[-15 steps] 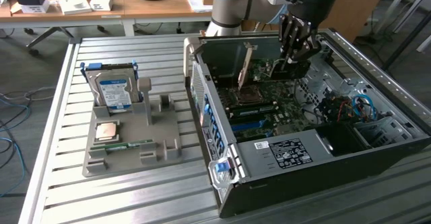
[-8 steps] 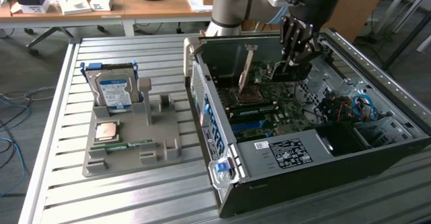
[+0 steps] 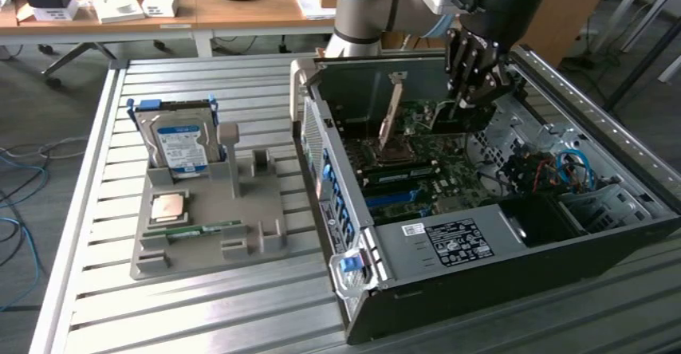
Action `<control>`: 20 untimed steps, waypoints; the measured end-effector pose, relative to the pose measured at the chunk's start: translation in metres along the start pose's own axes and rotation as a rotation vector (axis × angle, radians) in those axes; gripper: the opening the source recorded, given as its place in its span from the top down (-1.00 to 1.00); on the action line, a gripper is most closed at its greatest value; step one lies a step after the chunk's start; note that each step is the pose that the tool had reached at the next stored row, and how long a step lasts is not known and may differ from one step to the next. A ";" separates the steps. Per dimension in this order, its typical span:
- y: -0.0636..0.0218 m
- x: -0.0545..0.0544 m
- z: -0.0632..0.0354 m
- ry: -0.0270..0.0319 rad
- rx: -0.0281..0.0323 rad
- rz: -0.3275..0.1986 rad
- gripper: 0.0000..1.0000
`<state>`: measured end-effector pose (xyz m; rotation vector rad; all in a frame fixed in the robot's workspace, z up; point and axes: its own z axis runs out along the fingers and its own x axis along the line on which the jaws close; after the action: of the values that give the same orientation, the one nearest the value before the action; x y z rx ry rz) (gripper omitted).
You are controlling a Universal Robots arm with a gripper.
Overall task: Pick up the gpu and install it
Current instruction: 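Insert the gpu into the slot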
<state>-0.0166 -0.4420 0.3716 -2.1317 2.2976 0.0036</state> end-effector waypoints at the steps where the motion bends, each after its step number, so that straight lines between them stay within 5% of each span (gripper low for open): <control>1: 0.0000 0.000 0.0000 0.0000 0.0000 0.000 0.48; 20: 0.0002 0.000 0.0281 -0.0002 0.0000 0.000 0.48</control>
<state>-0.0166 -0.4420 0.3435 -2.1317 2.2973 0.0039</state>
